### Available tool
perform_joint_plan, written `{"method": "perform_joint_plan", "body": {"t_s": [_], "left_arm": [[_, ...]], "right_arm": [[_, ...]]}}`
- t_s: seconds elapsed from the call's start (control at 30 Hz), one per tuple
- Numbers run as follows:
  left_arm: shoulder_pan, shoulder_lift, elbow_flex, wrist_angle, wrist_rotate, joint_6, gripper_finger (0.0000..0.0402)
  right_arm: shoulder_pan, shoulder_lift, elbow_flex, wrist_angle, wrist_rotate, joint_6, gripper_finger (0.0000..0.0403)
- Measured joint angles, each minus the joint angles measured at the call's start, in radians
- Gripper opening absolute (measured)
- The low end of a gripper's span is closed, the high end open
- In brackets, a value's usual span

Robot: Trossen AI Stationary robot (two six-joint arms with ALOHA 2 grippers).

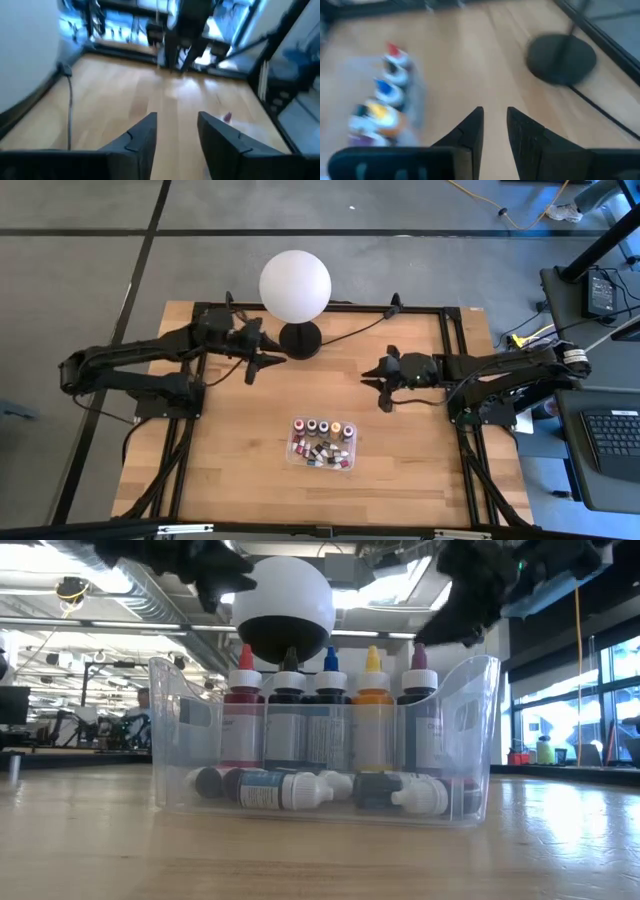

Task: Pick & Place food coloring
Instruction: Return to Home Position

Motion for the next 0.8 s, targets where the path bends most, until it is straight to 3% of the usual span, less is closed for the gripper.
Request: {"method": "perform_joint_plan", "body": {"t_s": [0.13,0.43,0.8], "left_arm": [[0.022,-0.097,-0.138,0.148,-0.005,-0.045,0.0135],[0.054,-0.225,-0.343,0.365,-0.007,-0.110,0.0139],[0.102,-0.319,-0.476,0.452,-0.009,-0.184,0.0135]], "right_arm": [[-0.008,-0.003,-0.058,0.035,0.002,0.061,0.0088],[-0.060,-0.003,-0.303,0.523,-0.204,0.040,0.0088],[-0.063,-0.003,-0.489,0.849,-0.212,0.076,0.0088]]}}
